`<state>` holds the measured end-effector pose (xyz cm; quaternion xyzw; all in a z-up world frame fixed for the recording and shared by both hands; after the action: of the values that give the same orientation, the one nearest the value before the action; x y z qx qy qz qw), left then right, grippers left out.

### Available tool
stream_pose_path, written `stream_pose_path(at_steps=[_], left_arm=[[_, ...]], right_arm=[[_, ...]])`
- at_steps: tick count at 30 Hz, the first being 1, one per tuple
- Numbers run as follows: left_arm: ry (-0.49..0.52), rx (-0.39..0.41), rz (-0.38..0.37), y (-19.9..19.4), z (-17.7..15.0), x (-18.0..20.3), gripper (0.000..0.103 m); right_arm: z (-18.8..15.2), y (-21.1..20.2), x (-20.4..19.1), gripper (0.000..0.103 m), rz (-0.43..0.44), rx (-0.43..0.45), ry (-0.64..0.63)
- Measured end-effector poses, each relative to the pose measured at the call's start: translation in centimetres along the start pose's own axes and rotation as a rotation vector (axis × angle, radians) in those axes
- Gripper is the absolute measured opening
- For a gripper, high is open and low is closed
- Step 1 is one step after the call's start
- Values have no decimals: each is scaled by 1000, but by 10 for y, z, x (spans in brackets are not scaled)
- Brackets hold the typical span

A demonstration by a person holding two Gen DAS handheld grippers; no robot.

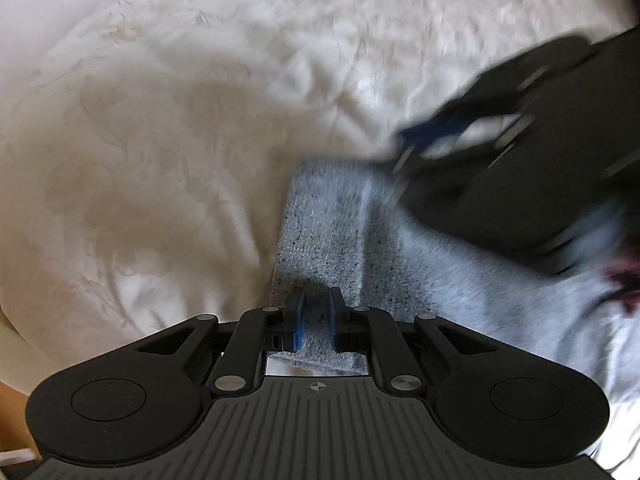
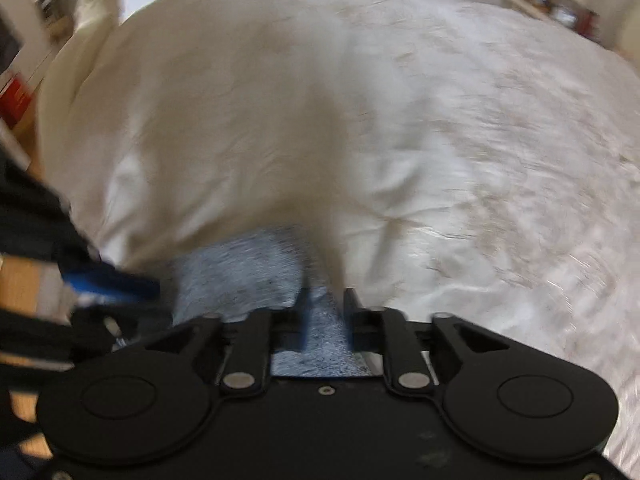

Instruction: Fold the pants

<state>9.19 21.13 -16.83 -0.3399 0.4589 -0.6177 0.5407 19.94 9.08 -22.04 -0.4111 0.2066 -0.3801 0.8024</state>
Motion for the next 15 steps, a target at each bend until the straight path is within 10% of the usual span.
stream_pose_path(at_steps=[7,15], left_arm=[[54,10,34,-5,17,9,12],[183,95,-82,-13,33,60,12]], right_arm=[[-55,-96,70,33,-207,65,371],[-202,-181,93,35,-468,-119,663]])
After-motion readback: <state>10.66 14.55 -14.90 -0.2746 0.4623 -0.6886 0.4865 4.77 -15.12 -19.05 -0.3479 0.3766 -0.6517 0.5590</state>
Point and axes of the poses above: each gripper's, at about its wrist camera, not at the fingertips, and y roughly the way its jaws point, x to its right, z to its top, the point moved 3 cm from there along y, roughly the way its jaws point, and after that the axes turned 4 degrees about x, right-handed, at the moved point
